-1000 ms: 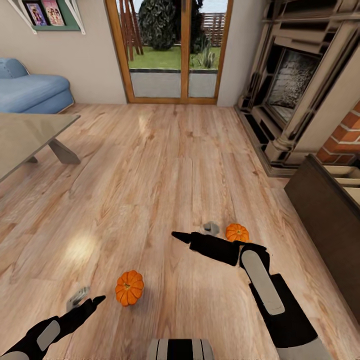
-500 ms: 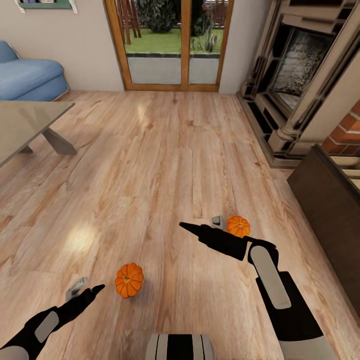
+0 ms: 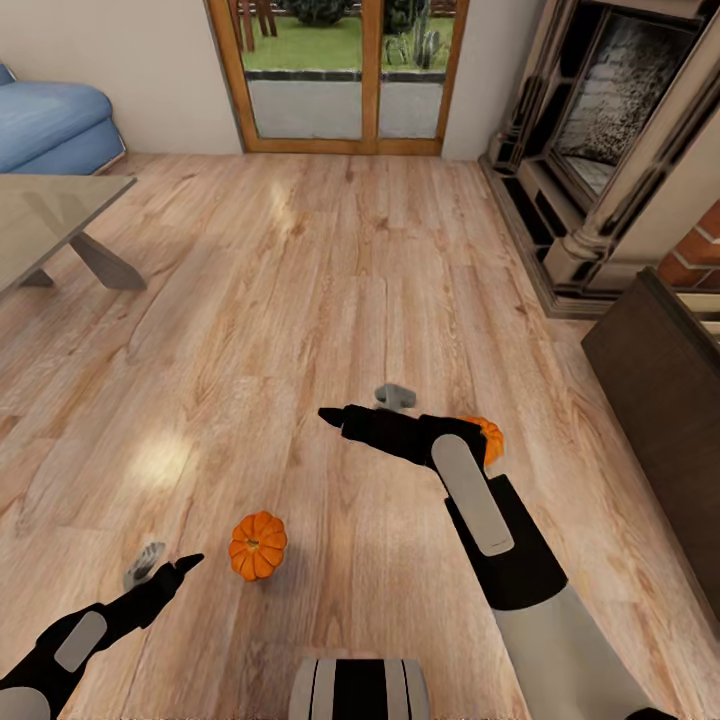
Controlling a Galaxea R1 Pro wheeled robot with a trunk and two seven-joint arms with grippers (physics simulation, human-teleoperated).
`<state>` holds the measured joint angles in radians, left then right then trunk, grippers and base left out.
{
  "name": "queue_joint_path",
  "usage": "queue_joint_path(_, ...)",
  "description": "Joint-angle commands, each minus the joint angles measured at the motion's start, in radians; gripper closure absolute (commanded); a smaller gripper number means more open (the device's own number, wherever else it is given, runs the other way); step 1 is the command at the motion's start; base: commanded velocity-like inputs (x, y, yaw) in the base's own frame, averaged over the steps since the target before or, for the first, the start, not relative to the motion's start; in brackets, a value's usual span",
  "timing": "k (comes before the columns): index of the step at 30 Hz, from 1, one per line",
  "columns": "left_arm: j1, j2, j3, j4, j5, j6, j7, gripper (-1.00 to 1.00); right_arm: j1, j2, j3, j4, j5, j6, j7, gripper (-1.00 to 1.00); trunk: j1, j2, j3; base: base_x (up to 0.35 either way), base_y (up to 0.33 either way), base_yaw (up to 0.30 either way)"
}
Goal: Place each of the two pumpkins and all three candles from the living room inside a cabinet in the living room (use any cabinet), then make sure every cabinet is closed, and position the cauldron so it is next to a table in the living room.
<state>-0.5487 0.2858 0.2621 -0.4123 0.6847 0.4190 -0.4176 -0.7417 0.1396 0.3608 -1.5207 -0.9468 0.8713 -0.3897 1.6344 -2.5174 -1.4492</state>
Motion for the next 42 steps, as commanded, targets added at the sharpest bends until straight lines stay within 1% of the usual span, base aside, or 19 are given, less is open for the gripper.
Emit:
queue_joint_path(1,0.0,0.0,0.005,0.0,0.006,0.009,-0.002,-1.0,-0.029,0.004,0.037,0.001,-0.016,-0.006,-0.06,-1.0,0.0,-0.001,-0.005,0.0,0.0,0.0)
queue_joint_path(2,0.0,0.0,0.005,0.0,0.006,0.009,-0.002,-1.0,-0.044,0.006,0.052,0.0,-0.019,-0.01,-0.082,-1.0,0.001,-0.001,-0.009,0.0,0.0,0.0)
queue_joint_path(3,0.0,0.0,0.005,0.0,0.006,0.009,-0.002,-1.0,-0.051,0.008,0.058,-0.001,-0.02,-0.012,-0.091,-1.0,0.001,-0.001,-0.012,0.0,0.0,0.0)
queue_joint_path(5,0.0,0.0,0.005,0.0,0.006,0.009,-0.003,-1.0,-0.066,0.021,0.072,-0.007,-0.036,-0.017,-0.111,-1.0,0.002,-0.001,-0.02,0.0,0.0,0.0)
queue_joint_path(7,0.0,0.0,0.005,0.0,0.006,0.009,-0.003,-1.0,-0.073,0.031,0.078,-0.009,-0.067,-0.019,-0.129,-1.0,0.003,-0.002,-0.028,0.0,0.0,0.0)
queue_joint_path(10,0.0,0.001,0.004,-0.001,0.006,0.009,-0.005,-1.0,-0.075,0.035,0.084,-0.008,-0.082,-0.02,-0.176,-1.0,0.004,-0.003,-0.039,0.0,0.0,0.0)
queue_joint_path(11,0.0,0.001,0.003,-0.001,0.006,0.009,-0.025,-1.0,-0.075,0.035,0.097,-0.008,-0.087,-0.02,-0.212,-1.0,0.005,-0.003,-0.043,0.0,0.0,0.0)
queue_joint_path(13,0.0,0.003,0.001,0.0,0.005,0.01,-0.071,-1.0,-0.076,0.035,0.119,-0.009,-0.089,-0.02,-0.242,-1.0,0.006,-0.003,-0.051,0.0,0.0,0.0)
queue_joint_path(14,0.0,0.004,0.001,0.0,0.005,0.01,-0.106,-1.0,-0.076,0.035,0.131,-0.011,-0.09,-0.02,-0.253,-1.0,0.006,-0.004,-0.055,0.0,0.0,0.0)
queue_joint_path(16,0.0,0.006,0.0,0.0,0.004,0.01,-0.131,-1.0,-0.076,0.035,0.14,-0.012,-0.09,-0.02,-0.26,-1.0,0.007,-0.004,-0.063,0.0,0.0,0.0)
queue_joint_path(18,0.0,0.009,0.0,0.0,0.004,0.01,-0.142,-1.0,-0.076,0.035,0.143,-0.012,-0.09,-0.02,-0.263,-1.0,0.008,-0.004,-0.07,0.0,0.0,0.0)
queue_joint_path(24,0.0,0.013,0.001,0.0,0.004,0.011,-0.149,-1.0,-0.076,0.035,0.149,-0.013,-0.09,-0.02,-0.265,-1.0,0.011,-0.006,-0.094,0.0,0.0,0.0)
queue_joint_path(29,0.0,0.021,0.0,0.0,0.002,0.01,-0.163,-1.0,-0.076,0.035,0.165,-0.011,-0.09,-0.021,-0.265,-1.0,0.013,-0.007,-0.113,0.0,0.0,0.0)
queue_joint_path(30,0.0,0.022,-0.001,0.0,0.0,0.01,-0.172,-1.0,-0.076,0.035,0.166,-0.011,-0.09,-0.021,-0.265,-1.0,0.013,-0.007,-0.117,0.0,0.0,0.0)
queue_joint_path(32,0.0,0.024,-0.004,-0.001,-0.008,0.008,-0.223,-1.0,-0.076,0.035,0.168,-0.01,-0.09,-0.021,-0.265,-1.0,0.014,-0.008,-0.125,0.0,0.0,0.0)
queue_joint_path(35,0.0,0.025,-0.006,-0.002,-0.023,0.007,-0.276,-1.0,-0.076,0.035,0.168,-0.011,-0.09,-0.022,-0.265,-1.0,0.014,-0.008,-0.125,0.0,0.0,0.0)
queue_joint_path(36,0.0,0.025,-0.007,-0.002,-0.034,0.007,-0.291,-1.0,-0.076,0.035,0.168,-0.012,-0.09,-0.022,-0.265,-1.0,0.014,-0.008,-0.125,0.0,0.0,0.0)
queue_joint_path(41,0.0,0.023,-0.007,-0.002,-0.055,0.006,-0.305,-1.0,-0.076,0.035,0.168,-0.014,-0.09,-0.022,-0.265,-1.0,0.016,-0.009,-0.144,0.0,0.0,0.0)
queue_joint_path(42,0.0,0.023,-0.007,-0.002,-0.056,0.006,-0.306,-1.0,-0.076,0.035,0.168,-0.014,-0.09,-0.022,-0.265,-1.0,0.016,-0.009,-0.144,0.0,0.0,0.0)
